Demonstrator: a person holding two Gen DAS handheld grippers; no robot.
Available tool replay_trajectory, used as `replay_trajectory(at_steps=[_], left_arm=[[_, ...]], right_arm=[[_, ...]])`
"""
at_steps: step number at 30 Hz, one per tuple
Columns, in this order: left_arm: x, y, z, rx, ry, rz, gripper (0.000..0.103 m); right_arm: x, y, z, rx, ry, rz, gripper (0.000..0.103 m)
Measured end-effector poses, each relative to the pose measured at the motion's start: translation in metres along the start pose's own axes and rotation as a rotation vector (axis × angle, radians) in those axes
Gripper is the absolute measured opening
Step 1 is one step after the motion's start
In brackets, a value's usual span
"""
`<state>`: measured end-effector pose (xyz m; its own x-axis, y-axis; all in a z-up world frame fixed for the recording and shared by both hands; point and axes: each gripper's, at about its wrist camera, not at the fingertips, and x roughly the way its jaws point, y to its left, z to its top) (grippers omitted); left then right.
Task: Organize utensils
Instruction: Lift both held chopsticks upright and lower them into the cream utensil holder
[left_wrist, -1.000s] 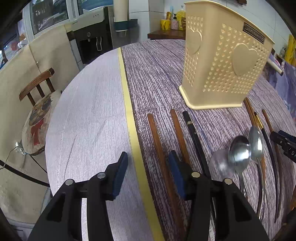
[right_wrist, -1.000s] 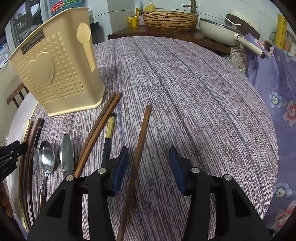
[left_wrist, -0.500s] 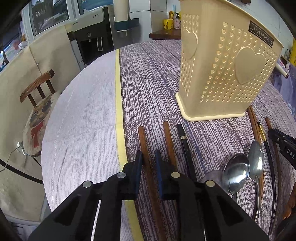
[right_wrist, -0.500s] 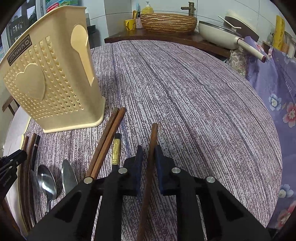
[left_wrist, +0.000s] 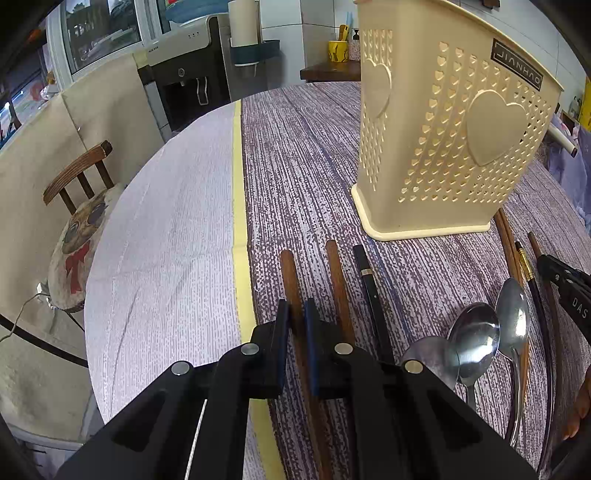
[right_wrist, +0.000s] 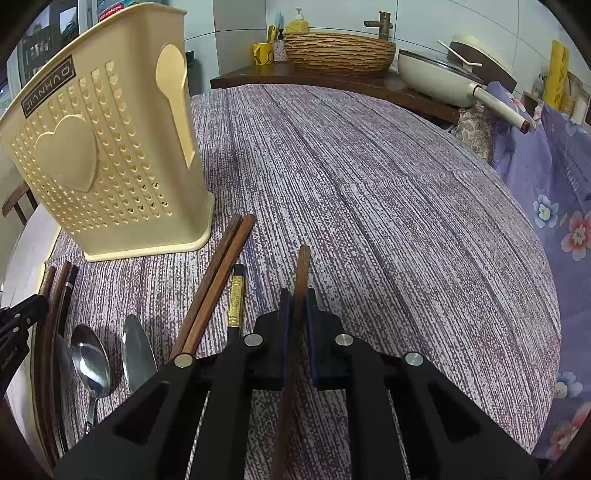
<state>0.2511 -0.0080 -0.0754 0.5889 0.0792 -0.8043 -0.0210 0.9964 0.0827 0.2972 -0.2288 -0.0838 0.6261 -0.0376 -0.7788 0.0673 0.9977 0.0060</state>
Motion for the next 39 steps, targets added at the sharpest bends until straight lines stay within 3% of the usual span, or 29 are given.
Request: replay_trajectory(at_steps=[20, 26, 34, 39], left_arm=[[-0.006, 0.015, 0.009, -0.055, -0.024, -0.059, 0.009], [-0.029, 0.018, 0.015, -0.061, -0.083, -0.104, 0.008], [-0.082, 0.023, 0.023, -0.061, -0.222, -0.171, 0.008], [-0.114, 0.022, 0.025, -0.047, -0.303, -0.194, 0.008]], right_arm=[[-0.008, -0.017, 0.004, 0.092, -0.045, 0.162, 0.008], [-0.032, -0.025, 0.005, 0.109, -0.109, 0.236, 0.008], [-0.105, -0.030, 0.013, 0.062, -0.286, 0.306, 0.008], [-0.141, -0.032, 0.016, 0.037, -0.350, 0.335, 0.008]])
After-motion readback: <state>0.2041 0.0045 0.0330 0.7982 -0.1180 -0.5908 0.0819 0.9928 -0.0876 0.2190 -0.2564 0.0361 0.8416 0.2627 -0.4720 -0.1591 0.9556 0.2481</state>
